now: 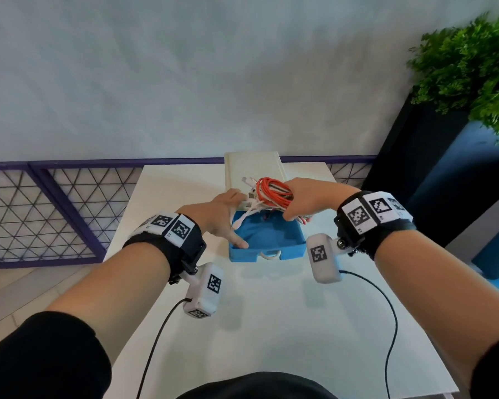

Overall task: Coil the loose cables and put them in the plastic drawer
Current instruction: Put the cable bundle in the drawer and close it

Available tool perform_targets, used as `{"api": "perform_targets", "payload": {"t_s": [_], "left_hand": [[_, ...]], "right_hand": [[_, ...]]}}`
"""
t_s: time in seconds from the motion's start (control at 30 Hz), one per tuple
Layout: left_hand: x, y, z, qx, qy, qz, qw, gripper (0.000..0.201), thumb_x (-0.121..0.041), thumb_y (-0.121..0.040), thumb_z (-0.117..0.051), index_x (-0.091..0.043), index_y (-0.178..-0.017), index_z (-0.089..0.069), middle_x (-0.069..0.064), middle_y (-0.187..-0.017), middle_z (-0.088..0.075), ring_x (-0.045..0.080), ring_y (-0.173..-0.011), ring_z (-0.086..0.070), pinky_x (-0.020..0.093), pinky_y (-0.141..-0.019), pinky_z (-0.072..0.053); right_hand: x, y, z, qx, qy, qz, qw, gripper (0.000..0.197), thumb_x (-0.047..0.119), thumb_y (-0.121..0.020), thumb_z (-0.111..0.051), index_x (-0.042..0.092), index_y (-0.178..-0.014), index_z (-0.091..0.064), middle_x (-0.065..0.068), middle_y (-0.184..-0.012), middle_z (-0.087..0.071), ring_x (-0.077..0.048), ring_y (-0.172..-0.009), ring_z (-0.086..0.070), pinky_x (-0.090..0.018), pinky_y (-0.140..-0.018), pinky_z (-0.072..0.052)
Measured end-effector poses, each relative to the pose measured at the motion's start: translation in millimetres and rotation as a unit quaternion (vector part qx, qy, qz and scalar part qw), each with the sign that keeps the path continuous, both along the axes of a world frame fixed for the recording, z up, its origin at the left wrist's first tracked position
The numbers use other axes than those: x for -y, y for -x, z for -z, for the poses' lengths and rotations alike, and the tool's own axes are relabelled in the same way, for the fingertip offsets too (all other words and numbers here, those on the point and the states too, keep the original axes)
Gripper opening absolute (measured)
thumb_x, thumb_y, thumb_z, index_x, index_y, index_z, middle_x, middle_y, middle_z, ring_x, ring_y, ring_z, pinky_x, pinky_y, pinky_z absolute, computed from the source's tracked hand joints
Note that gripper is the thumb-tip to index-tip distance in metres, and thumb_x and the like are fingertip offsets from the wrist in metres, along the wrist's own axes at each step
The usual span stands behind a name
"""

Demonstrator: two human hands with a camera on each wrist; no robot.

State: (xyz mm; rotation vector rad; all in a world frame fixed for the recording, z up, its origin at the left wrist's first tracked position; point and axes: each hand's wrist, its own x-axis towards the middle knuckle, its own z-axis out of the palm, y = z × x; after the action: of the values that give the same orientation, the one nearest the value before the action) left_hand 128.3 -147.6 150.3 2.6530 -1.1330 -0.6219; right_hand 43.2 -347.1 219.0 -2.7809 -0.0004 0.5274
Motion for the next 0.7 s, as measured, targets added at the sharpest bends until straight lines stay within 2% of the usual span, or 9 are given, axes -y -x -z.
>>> {"api": "perform_targets", "payload": {"t_s": [0.1,0.17,0.3,0.43,0.5,0.57,0.63,0.7], "left_hand": [[-3,4,-3,-0.028,0.038,-0.024,0.999,0.108,-0.043,-0.057,-0.086,-0.022,-0.142,-0.024,-0.006,-0.143,-0.024,0.015,-0.134,-0.028,0.037,-0.111,-0.031],[-8,6,-6,-0.056,0.055,-0.036,0.996,0.112,-0.040,-0.058,-0.086,-0.021,-0.145,-0.019,-0.007,-0.149,-0.022,0.015,-0.137,-0.029,0.035,-0.112,-0.030],[-10,7,-11,-0.068,0.032,-0.026,0.997,0.106,-0.041,-0.069,-0.080,-0.020,-0.149,-0.013,-0.008,-0.157,-0.012,0.014,-0.142,-0.022,0.034,-0.115,-0.024],[-12,1,-15,-0.073,-0.003,-0.024,0.997,0.090,-0.052,-0.082,-0.063,-0.028,-0.150,-0.009,-0.014,-0.160,0.001,0.012,-0.146,-0.013,0.038,-0.118,-0.019],[-9,1,-17,-0.083,-0.005,-0.031,0.996,0.095,-0.058,-0.077,-0.064,-0.027,-0.150,-0.011,-0.014,-0.159,-0.002,0.013,-0.145,-0.015,0.039,-0.117,-0.021],[-2,3,-18,-0.057,-0.006,-0.031,0.998,0.102,-0.060,-0.068,-0.071,-0.023,-0.147,-0.018,-0.009,-0.154,-0.016,0.017,-0.142,-0.023,0.042,-0.114,-0.027],[3,3,-15,-0.001,-0.011,-0.020,1.000,0.099,-0.060,-0.061,-0.076,-0.020,-0.138,-0.029,-0.004,-0.140,-0.031,0.021,-0.131,-0.032,0.045,-0.107,-0.036],[8,3,-12,0.036,-0.013,-0.014,0.999,0.091,-0.058,-0.058,-0.078,-0.019,-0.129,-0.035,-0.001,-0.130,-0.034,0.022,-0.120,-0.033,0.045,-0.100,-0.041]], "right_hand": [[-6,3,18,-0.015,0.043,0.001,0.999,0.025,0.022,-0.075,-0.069,0.020,-0.097,-0.056,0.000,-0.081,-0.061,-0.014,-0.066,-0.059,-0.024,-0.055,-0.045],[-12,5,28,-0.020,0.126,-0.009,0.992,0.031,0.024,-0.077,-0.067,0.015,-0.104,-0.056,0.001,-0.078,-0.057,-0.014,-0.066,-0.055,-0.026,-0.056,-0.043],[-30,5,34,-0.009,0.246,-0.014,0.969,0.015,0.021,-0.081,-0.061,0.012,-0.088,-0.052,0.001,-0.070,-0.051,-0.015,-0.059,-0.048,-0.030,-0.062,-0.041],[-35,-5,31,-0.030,0.245,0.003,0.969,0.014,0.019,-0.079,-0.062,0.012,-0.088,-0.054,0.000,-0.070,-0.053,-0.015,-0.058,-0.049,-0.031,-0.066,-0.045],[-32,-10,26,-0.061,0.217,0.017,0.974,0.017,0.020,-0.074,-0.067,0.011,-0.085,-0.059,-0.001,-0.070,-0.057,-0.017,-0.061,-0.054,-0.030,-0.066,-0.049],[-30,-14,21,-0.096,0.194,0.023,0.976,0.016,0.023,-0.072,-0.070,0.011,-0.078,-0.062,-0.001,-0.069,-0.060,-0.018,-0.063,-0.057,-0.030,-0.066,-0.049],[-30,-17,19,-0.111,0.189,0.023,0.975,0.017,0.026,-0.072,-0.071,0.012,-0.074,-0.062,-0.001,-0.071,-0.062,-0.020,-0.066,-0.059,-0.030,-0.066,-0.049],[-31,-17,18,-0.115,0.193,0.024,0.974,0.018,0.027,-0.071,-0.072,0.012,-0.073,-0.062,-0.002,-0.072,-0.063,-0.021,-0.068,-0.060,-0.030,-0.065,-0.049]]}}
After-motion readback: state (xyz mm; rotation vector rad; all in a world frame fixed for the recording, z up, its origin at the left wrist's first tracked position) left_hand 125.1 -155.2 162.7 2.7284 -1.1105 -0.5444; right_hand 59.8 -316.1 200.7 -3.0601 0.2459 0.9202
